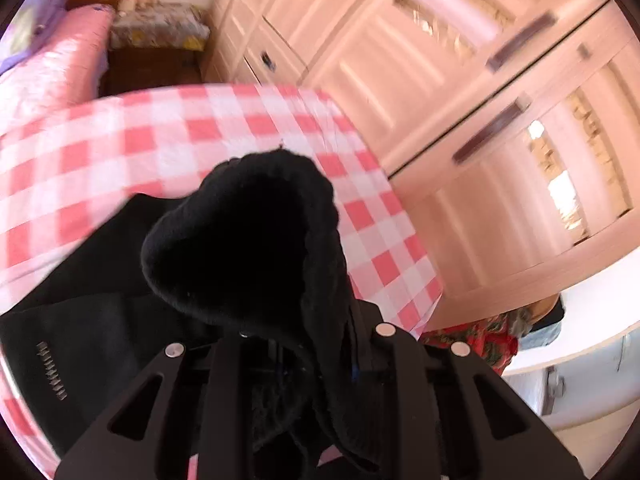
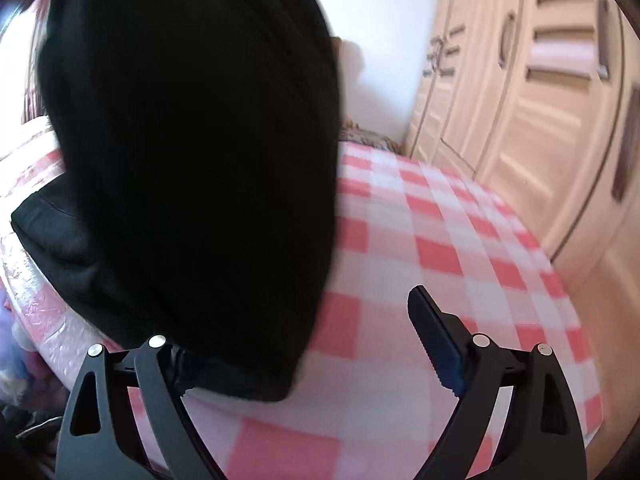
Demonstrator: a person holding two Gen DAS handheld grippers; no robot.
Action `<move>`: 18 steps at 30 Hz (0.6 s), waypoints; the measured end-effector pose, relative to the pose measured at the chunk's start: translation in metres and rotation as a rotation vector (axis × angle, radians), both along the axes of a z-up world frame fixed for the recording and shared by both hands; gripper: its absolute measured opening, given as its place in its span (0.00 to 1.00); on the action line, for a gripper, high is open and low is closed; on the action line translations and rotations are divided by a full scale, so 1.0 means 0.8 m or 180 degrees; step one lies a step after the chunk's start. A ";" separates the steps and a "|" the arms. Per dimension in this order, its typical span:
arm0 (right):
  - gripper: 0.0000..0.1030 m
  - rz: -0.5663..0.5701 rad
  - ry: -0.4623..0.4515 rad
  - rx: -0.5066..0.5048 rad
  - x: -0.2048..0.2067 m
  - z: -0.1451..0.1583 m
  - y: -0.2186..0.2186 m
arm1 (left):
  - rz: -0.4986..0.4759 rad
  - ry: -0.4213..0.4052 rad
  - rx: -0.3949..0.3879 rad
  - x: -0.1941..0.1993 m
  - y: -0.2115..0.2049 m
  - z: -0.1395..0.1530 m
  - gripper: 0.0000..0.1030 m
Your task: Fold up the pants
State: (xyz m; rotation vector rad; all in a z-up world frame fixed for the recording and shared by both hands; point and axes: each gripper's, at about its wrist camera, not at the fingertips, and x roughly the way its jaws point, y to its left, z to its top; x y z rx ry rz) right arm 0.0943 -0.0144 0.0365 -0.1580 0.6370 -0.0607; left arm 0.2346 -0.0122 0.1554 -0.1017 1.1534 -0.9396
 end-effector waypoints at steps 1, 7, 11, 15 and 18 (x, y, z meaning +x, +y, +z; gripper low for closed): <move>0.84 0.0016 -0.0027 -0.0039 -0.002 -0.002 0.009 | 0.0077 -0.0032 -0.0051 -0.001 0.025 0.009 0.21; 0.84 0.0259 -0.0191 -0.0521 -0.005 -0.005 0.063 | 0.0693 0.0140 -0.0174 0.024 0.198 -0.014 0.21; 0.84 0.0472 -0.0073 -0.0819 -0.013 -0.027 0.095 | 0.1142 0.0740 -0.0021 0.059 0.292 -0.141 0.21; 0.84 0.0499 -0.0134 -0.0908 -0.012 -0.027 0.095 | 0.1303 0.1220 -0.0665 0.058 0.349 -0.252 0.23; 0.84 0.0417 -0.0209 -0.0820 -0.012 -0.019 0.085 | 0.1344 0.1125 -0.0829 0.046 0.356 -0.254 0.23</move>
